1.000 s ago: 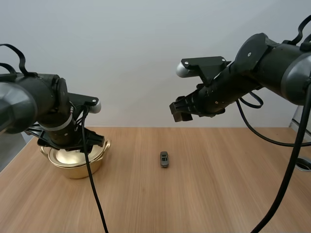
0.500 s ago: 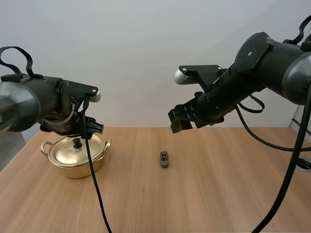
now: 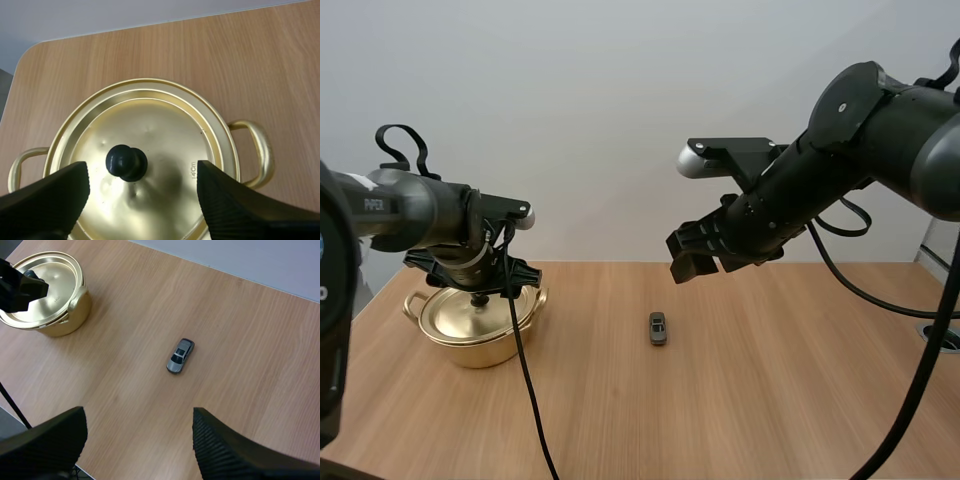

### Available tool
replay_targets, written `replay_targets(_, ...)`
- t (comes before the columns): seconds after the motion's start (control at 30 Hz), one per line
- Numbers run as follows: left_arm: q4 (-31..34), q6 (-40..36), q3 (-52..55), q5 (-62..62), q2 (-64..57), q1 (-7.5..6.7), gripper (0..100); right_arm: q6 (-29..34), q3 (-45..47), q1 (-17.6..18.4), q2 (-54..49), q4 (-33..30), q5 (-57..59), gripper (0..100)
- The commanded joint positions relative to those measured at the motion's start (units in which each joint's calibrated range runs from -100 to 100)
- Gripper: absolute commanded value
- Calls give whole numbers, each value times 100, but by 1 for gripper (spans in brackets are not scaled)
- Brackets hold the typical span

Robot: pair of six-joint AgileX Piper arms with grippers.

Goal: Open the pot, put the car inside, and close it

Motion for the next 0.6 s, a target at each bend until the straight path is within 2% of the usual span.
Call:
replay_targets(0.0, 6, -1, 2, -47, -2, 59, 100, -3, 0, -2, -2, 5, 124, 100)
replay_targets(0.23, 6, 48, 2, -435, 38, 292, 100, -3, 0, -2, -2, 5, 130, 100)
replay_targets(0.57, 6, 162, -52, -720, 417, 291, 100, -3, 0, -2, -2, 84, 130, 100)
